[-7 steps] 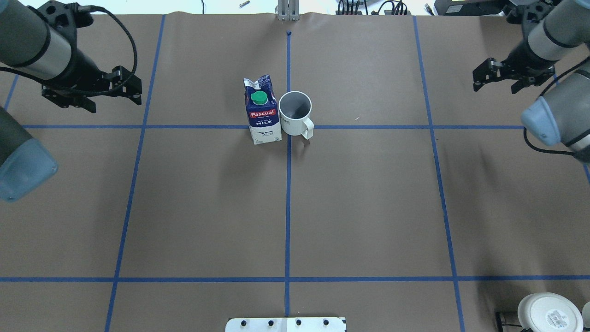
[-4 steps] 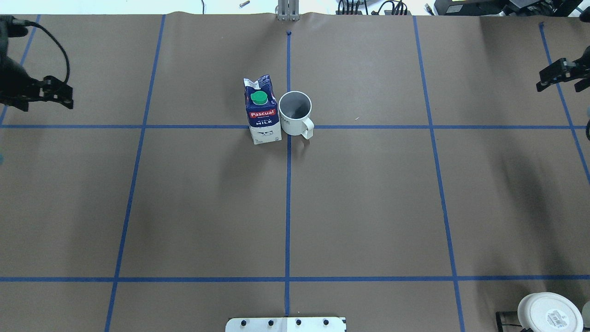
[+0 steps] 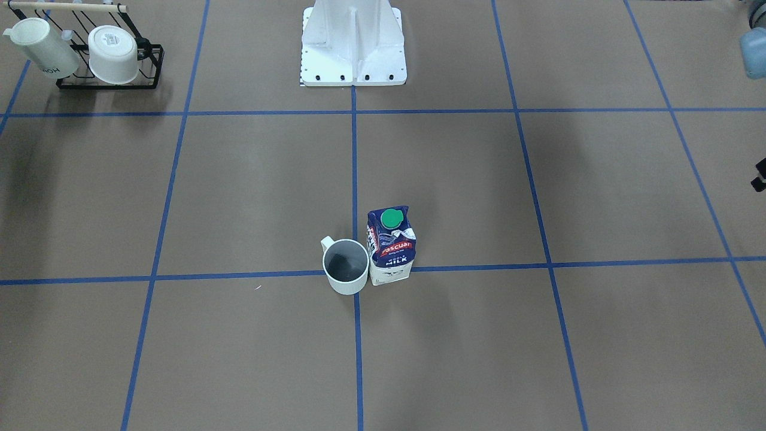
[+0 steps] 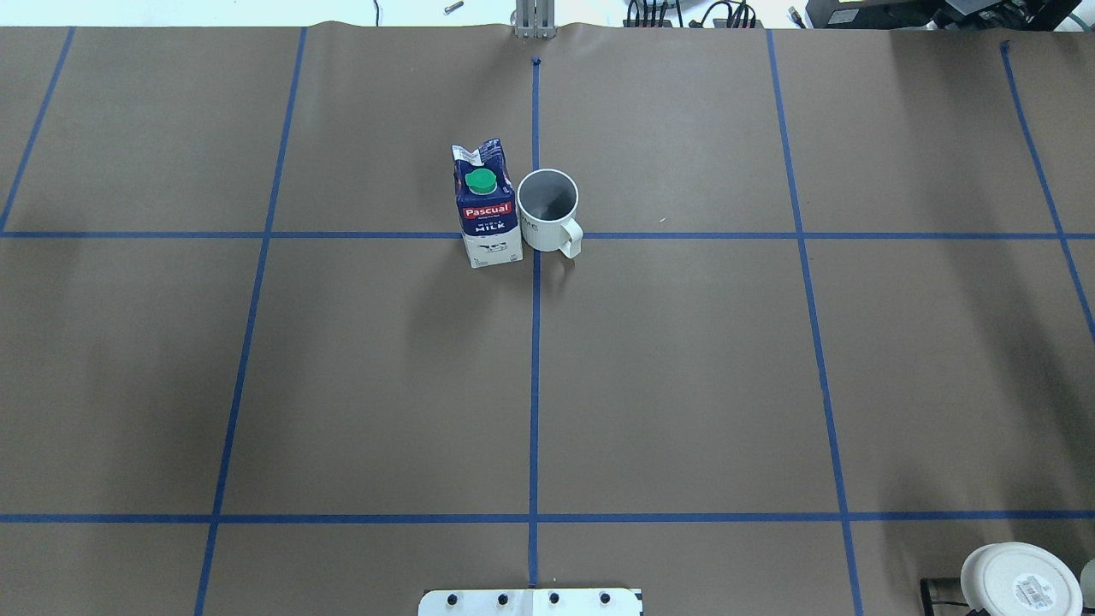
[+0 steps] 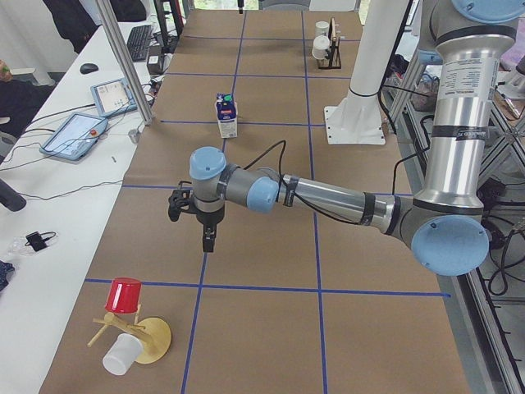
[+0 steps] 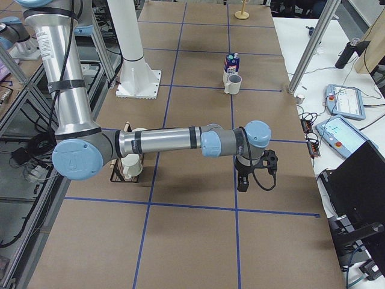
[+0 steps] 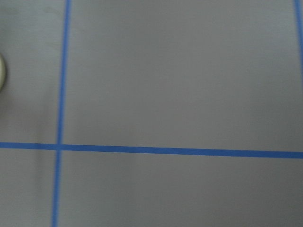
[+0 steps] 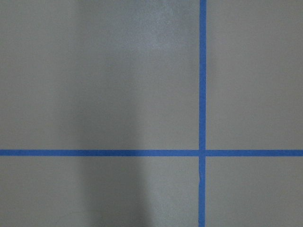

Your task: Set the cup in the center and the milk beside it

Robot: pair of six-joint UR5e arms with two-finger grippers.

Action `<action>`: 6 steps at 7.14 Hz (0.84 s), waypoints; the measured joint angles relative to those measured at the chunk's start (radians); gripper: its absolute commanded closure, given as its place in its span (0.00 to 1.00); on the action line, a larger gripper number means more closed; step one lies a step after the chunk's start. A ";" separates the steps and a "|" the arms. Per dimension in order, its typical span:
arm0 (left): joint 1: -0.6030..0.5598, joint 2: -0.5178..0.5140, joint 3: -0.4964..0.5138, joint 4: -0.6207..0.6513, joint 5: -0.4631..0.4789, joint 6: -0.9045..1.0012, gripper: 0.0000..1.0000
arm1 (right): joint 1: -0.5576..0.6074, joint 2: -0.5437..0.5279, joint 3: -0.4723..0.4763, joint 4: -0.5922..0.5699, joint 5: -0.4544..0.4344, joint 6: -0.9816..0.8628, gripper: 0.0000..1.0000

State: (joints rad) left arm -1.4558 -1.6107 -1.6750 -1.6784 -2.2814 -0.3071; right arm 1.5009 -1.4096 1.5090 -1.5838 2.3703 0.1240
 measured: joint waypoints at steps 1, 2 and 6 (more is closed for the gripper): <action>-0.045 0.012 0.044 0.001 -0.019 0.059 0.02 | 0.021 -0.027 0.001 -0.004 0.009 -0.021 0.00; -0.070 0.026 0.068 0.001 -0.027 0.102 0.02 | 0.034 -0.058 0.000 -0.004 0.015 -0.028 0.00; -0.133 0.080 0.076 0.013 -0.046 0.154 0.02 | 0.058 -0.144 0.003 0.003 0.025 -0.032 0.00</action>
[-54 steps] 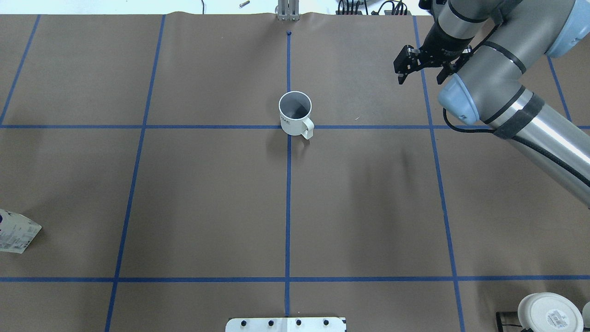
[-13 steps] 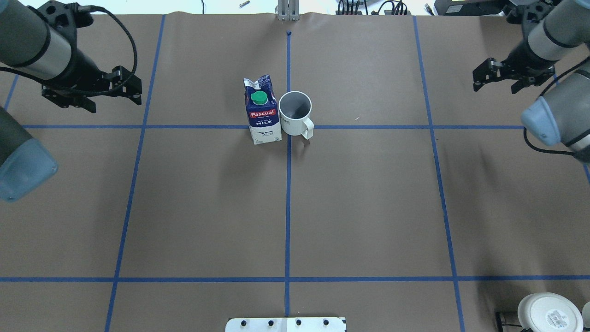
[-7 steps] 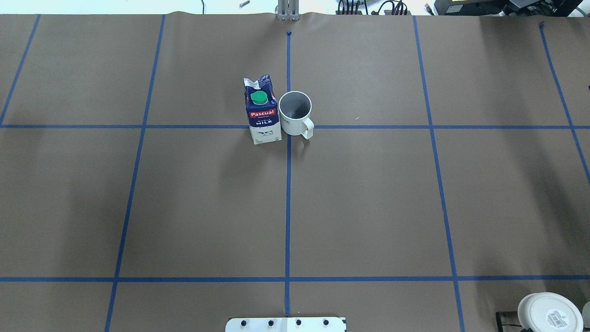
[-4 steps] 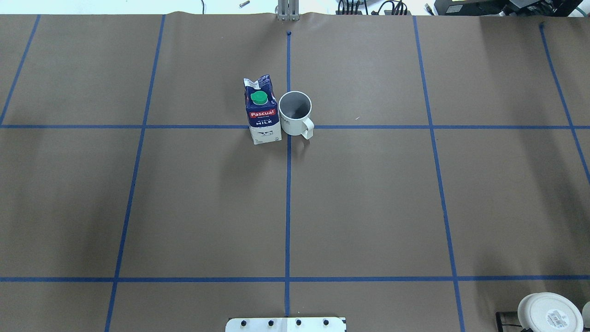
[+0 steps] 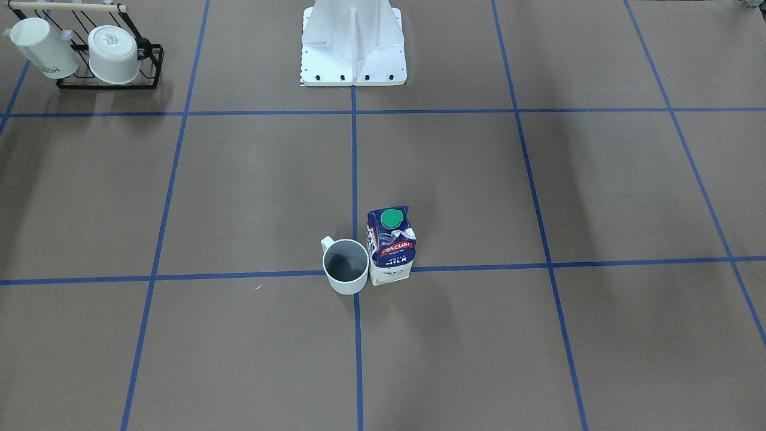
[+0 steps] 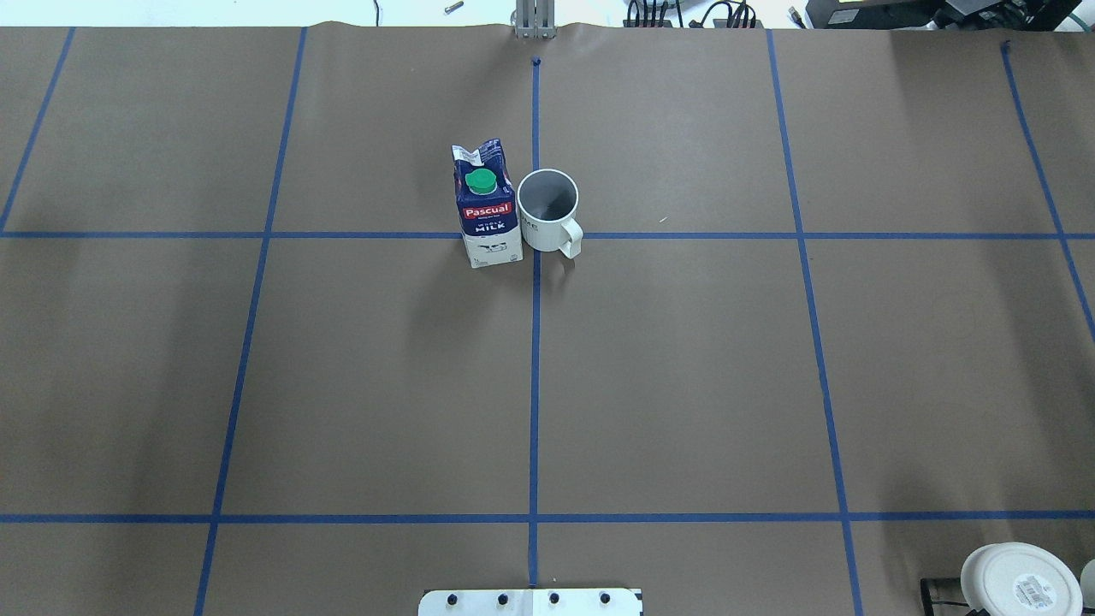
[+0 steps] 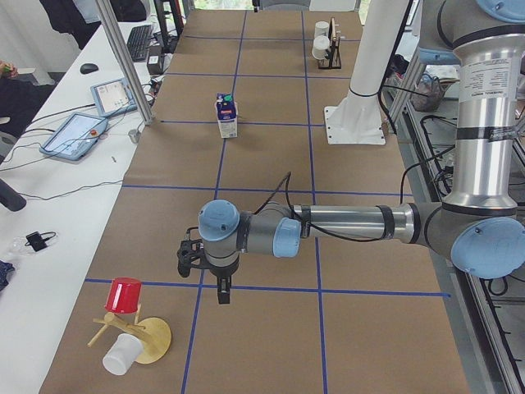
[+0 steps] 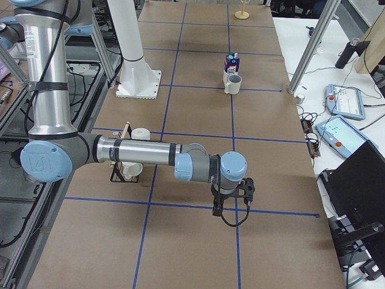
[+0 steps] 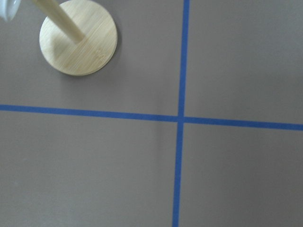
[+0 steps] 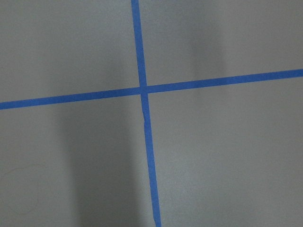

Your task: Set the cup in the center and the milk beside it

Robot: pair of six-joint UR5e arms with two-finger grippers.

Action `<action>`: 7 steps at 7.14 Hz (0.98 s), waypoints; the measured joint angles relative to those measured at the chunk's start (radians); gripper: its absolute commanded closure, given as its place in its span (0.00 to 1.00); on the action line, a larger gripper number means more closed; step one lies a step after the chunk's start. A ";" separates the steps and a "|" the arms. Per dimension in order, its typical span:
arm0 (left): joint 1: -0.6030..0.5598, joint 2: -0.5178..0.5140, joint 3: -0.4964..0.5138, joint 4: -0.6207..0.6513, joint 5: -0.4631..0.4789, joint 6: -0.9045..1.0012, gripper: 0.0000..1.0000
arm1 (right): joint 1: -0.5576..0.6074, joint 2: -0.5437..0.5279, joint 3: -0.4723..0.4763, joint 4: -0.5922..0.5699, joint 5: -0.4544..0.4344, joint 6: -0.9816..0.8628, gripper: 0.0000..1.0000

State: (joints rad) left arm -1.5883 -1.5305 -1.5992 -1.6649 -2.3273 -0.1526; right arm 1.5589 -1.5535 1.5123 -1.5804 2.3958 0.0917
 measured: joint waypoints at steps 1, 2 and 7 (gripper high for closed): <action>-0.003 0.001 0.001 0.009 -0.004 0.001 0.02 | 0.015 -0.006 0.002 -0.001 0.000 -0.001 0.00; -0.004 0.001 0.001 0.012 -0.005 0.001 0.02 | 0.029 -0.009 0.005 -0.004 0.000 -0.001 0.00; -0.004 -0.001 0.000 0.014 -0.004 0.001 0.02 | 0.056 -0.004 0.076 -0.083 -0.016 -0.001 0.00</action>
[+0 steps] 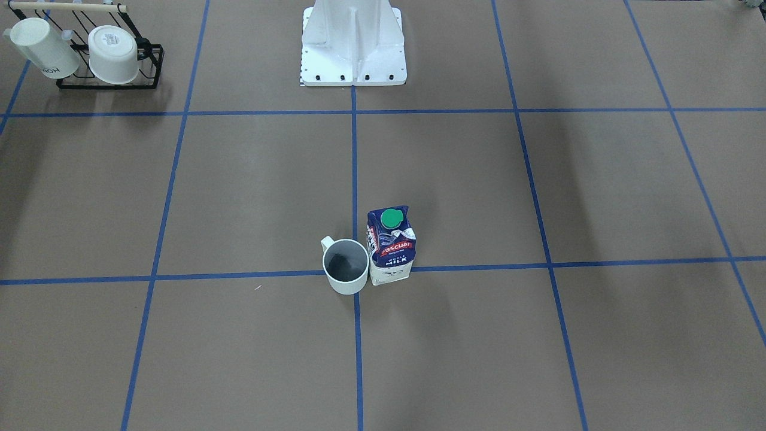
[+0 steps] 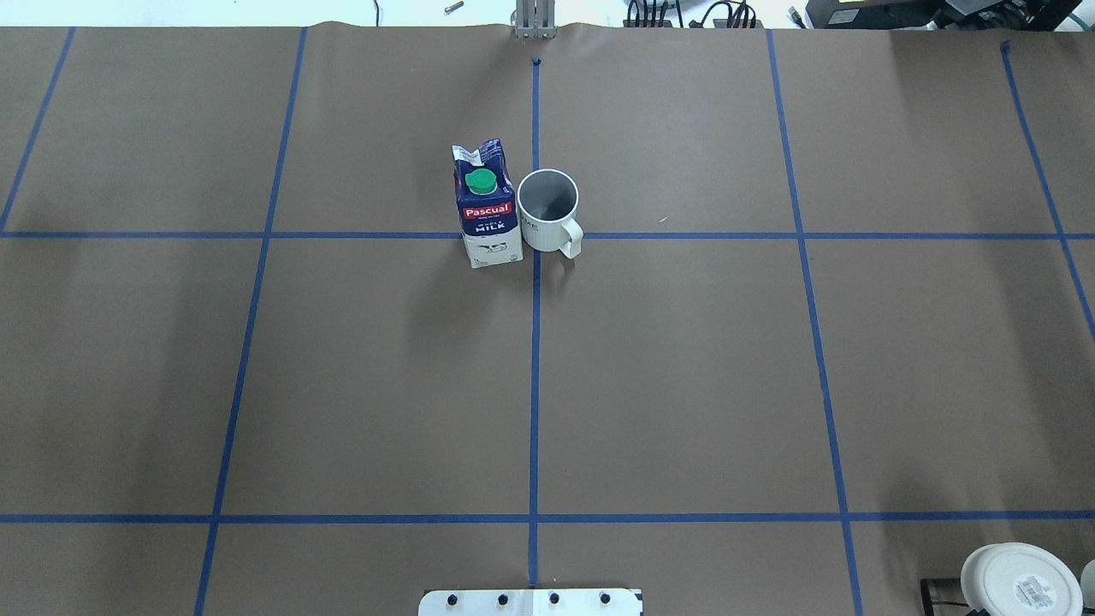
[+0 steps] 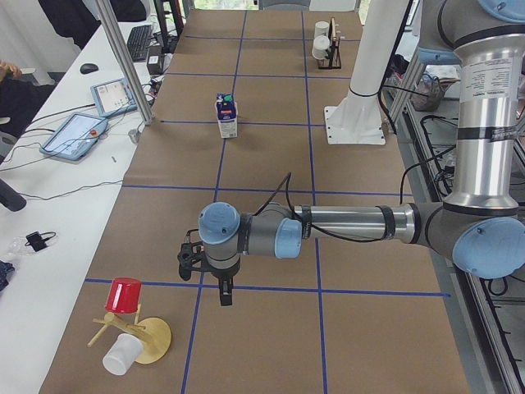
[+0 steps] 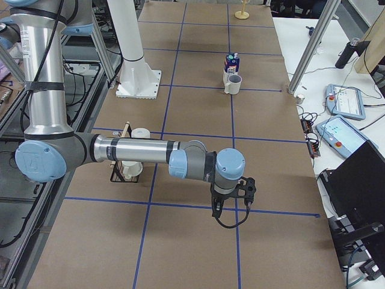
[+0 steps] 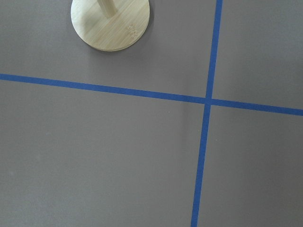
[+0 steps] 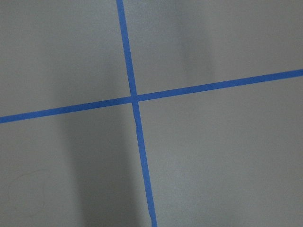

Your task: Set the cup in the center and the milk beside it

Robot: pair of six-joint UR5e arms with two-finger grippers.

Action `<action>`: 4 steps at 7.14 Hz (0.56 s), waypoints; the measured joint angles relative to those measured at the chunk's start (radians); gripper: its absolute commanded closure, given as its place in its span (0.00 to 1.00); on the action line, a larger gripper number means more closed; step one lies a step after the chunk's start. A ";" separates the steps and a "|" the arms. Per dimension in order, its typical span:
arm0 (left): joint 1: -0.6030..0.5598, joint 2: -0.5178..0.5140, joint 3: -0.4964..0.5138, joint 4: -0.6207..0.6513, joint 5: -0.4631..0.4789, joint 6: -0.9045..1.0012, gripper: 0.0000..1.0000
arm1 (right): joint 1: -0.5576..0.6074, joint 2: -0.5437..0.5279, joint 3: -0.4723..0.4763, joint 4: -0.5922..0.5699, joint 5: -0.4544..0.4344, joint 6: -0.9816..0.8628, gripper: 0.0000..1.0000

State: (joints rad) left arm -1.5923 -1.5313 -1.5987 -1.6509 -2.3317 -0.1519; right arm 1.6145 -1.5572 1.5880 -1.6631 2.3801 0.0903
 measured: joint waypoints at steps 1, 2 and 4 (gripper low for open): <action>0.000 0.000 0.000 -0.001 0.000 0.000 0.02 | -0.003 -0.007 0.026 -0.026 -0.006 0.001 0.00; 0.000 0.000 0.001 -0.001 0.001 -0.001 0.02 | -0.004 -0.012 0.039 -0.037 -0.012 0.002 0.00; 0.000 -0.001 0.002 -0.001 0.001 0.000 0.02 | -0.005 -0.015 0.045 -0.042 -0.020 0.003 0.00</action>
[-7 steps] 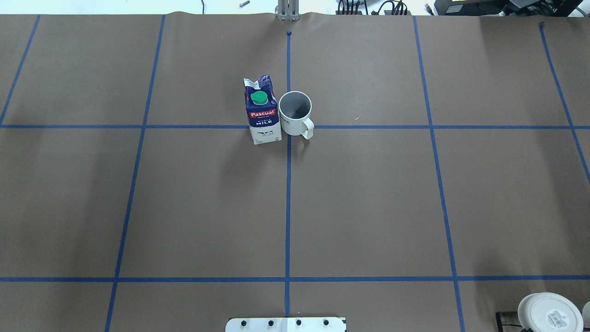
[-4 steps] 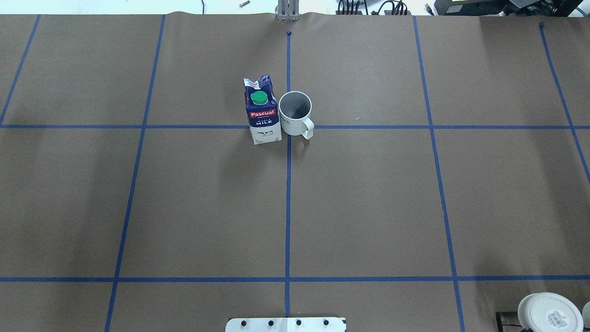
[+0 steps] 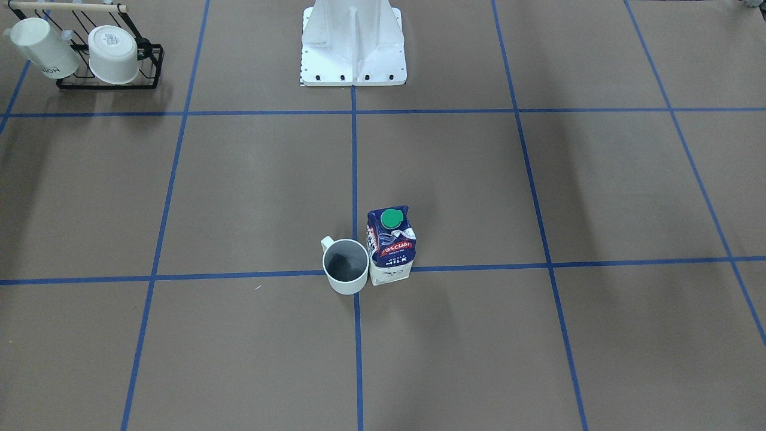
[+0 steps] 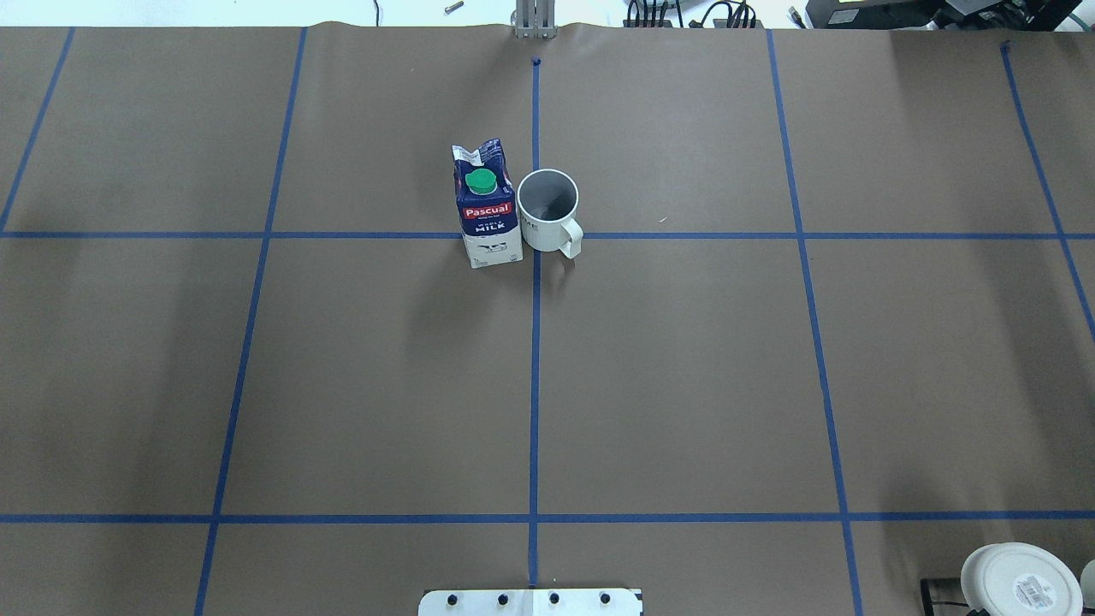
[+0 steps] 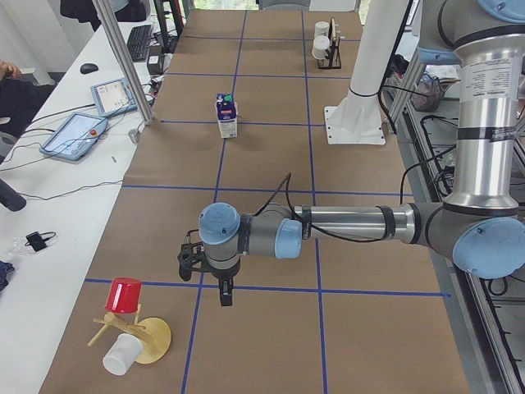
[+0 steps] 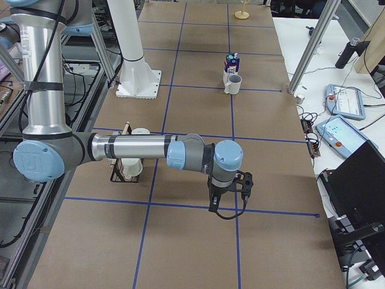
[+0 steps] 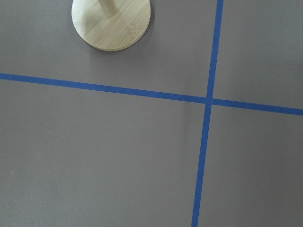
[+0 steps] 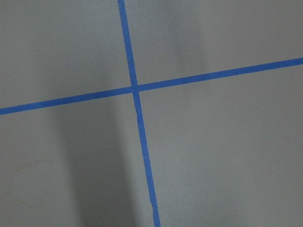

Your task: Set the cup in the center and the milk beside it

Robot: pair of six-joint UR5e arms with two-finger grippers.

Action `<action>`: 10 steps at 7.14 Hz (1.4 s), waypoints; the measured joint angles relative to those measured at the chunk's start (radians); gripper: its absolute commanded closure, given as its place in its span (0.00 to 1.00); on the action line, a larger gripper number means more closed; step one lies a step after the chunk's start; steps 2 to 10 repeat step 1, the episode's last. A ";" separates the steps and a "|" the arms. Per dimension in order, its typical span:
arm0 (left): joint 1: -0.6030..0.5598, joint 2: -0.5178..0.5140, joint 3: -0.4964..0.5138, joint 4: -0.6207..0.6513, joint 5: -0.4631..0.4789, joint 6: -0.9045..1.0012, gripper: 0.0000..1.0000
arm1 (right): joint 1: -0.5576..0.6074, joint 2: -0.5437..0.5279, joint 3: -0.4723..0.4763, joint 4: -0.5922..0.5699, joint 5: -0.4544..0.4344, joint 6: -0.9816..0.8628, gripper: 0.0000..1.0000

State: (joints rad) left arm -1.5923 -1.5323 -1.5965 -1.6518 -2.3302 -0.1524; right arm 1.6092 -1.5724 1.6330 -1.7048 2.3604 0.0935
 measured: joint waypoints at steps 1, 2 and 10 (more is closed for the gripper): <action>0.000 -0.002 0.002 0.001 0.000 0.000 0.02 | 0.000 -0.001 0.000 0.000 -0.001 0.000 0.00; 0.000 -0.002 0.002 0.001 0.000 0.000 0.02 | 0.000 -0.001 0.000 0.000 -0.001 0.000 0.00; 0.000 -0.002 0.002 0.001 0.000 0.000 0.02 | 0.000 -0.001 0.000 0.000 -0.001 0.000 0.00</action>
